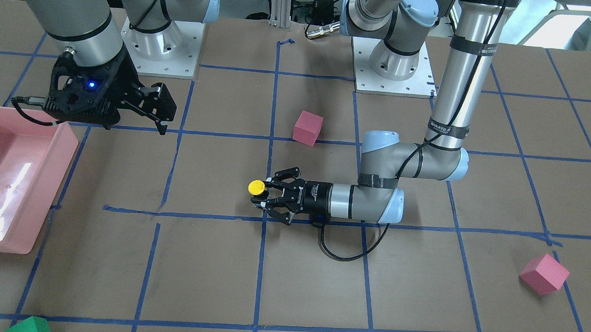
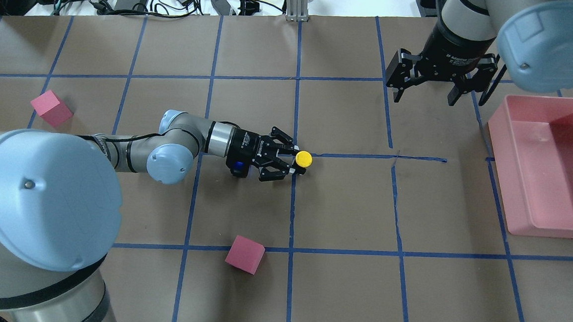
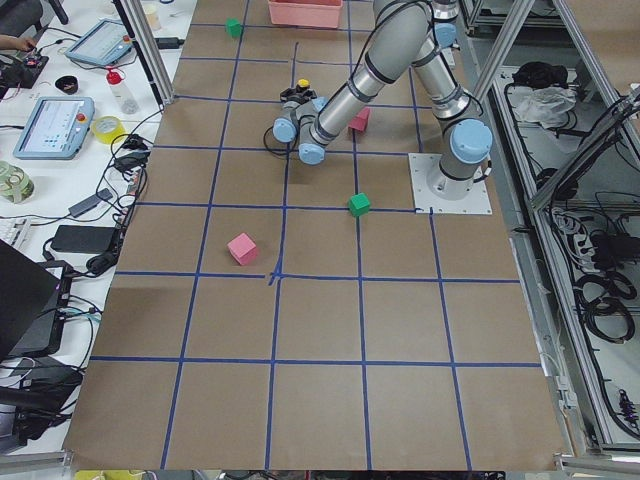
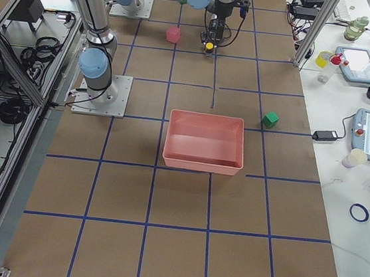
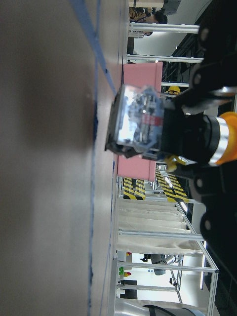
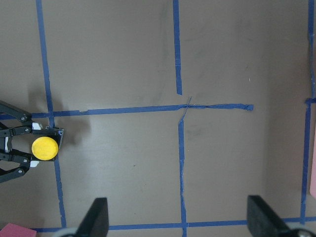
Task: Align button upright
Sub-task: 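Rotate the held switch yellow cap up and set it down, then open the left gripper and pull it back from the switch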
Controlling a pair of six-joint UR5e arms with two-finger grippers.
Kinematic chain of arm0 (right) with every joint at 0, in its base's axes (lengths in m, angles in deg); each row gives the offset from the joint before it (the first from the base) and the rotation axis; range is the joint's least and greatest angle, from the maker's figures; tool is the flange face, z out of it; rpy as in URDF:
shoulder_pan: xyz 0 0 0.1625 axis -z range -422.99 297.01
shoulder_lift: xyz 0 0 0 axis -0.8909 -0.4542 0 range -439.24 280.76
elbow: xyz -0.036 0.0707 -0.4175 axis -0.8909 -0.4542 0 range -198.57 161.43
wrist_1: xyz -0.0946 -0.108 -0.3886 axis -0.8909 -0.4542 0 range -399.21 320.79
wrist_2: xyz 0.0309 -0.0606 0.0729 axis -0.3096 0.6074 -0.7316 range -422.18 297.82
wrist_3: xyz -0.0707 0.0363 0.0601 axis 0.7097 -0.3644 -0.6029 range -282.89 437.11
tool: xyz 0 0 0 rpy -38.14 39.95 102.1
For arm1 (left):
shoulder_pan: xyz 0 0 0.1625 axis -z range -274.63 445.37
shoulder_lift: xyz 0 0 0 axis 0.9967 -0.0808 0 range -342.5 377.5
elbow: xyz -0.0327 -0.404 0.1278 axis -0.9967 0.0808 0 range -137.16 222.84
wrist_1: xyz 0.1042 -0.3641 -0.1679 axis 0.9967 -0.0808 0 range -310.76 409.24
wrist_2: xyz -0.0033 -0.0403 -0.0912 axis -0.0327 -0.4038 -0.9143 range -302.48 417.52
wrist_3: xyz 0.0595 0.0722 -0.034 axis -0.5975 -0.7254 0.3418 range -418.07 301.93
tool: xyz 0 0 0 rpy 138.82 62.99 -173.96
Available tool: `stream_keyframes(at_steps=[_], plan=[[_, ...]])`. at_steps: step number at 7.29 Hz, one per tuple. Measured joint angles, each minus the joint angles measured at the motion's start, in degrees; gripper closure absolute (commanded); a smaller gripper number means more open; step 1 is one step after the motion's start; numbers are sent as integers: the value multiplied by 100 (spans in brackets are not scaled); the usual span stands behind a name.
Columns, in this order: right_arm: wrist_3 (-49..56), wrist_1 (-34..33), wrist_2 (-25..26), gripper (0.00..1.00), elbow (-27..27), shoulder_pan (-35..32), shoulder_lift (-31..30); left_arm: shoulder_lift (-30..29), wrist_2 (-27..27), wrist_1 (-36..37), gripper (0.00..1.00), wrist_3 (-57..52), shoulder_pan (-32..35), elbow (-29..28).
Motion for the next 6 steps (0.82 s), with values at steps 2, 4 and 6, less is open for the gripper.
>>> stream_keyframes(at_steps=[2,4,6], plan=[[0,0,0,0,1,0,0,53,28,-10,19,72,0,-6],[-5,-2,0,0,2,0,0,177,40,-10,19,313,0,-26],[-8,-8,-6,0,2,0,0,464,957,47,0,724,-12,-261]])
